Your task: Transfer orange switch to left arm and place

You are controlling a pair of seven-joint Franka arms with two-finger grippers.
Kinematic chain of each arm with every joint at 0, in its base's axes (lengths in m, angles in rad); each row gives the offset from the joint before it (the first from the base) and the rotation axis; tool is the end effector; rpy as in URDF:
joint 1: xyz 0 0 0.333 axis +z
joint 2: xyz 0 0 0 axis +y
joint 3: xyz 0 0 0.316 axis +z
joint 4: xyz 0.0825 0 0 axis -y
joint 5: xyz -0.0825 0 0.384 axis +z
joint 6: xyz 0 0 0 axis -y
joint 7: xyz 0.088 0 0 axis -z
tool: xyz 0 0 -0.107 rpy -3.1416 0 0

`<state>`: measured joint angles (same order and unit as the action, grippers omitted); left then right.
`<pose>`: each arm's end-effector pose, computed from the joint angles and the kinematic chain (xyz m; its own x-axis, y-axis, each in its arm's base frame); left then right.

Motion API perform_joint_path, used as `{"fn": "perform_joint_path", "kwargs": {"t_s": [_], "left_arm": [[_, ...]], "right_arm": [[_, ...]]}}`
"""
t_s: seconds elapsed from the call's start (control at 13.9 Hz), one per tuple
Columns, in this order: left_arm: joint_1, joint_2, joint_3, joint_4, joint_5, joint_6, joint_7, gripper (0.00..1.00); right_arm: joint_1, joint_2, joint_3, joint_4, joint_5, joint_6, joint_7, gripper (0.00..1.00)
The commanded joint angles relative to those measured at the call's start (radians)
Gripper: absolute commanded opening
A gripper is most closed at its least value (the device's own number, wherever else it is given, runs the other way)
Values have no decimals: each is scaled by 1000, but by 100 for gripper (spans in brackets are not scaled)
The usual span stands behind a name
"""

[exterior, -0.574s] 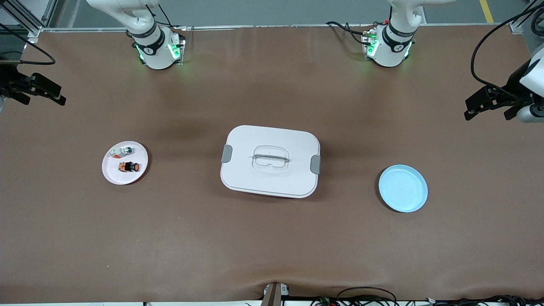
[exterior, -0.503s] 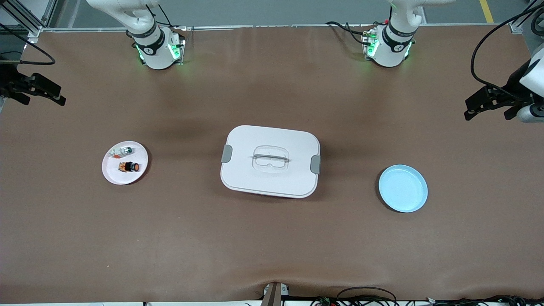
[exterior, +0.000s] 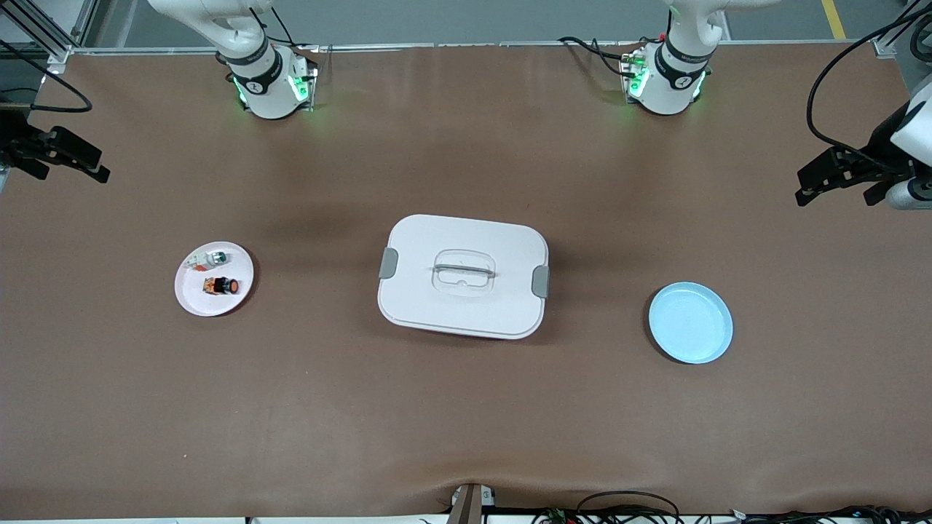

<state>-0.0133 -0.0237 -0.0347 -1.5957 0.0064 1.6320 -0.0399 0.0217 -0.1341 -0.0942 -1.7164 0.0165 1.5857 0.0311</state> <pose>0.5527 -0.0261 0.6314 0.9982 -0.0084 0.0602 -0.0082 -1.0000 -0.0048 0.5115 -0.0387 0.6283 0.9947 -0.1028 0.0019 -0.1027 -0.9943 -0.0291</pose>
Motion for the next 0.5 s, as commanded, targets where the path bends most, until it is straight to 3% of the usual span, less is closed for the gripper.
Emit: {"fn": "perform_joint_path", "kwargs": {"t_s": [0.0, 0.43], "left_arm": [[3, 4, -1, 22, -13, -21, 20, 100], [6, 5, -1, 22, -13, -21, 22, 100]], "right_arm": [[-9, -22, 10, -17, -4, 10, 21, 100], [-8, -22, 10, -15, -10, 11, 15, 100]]}}
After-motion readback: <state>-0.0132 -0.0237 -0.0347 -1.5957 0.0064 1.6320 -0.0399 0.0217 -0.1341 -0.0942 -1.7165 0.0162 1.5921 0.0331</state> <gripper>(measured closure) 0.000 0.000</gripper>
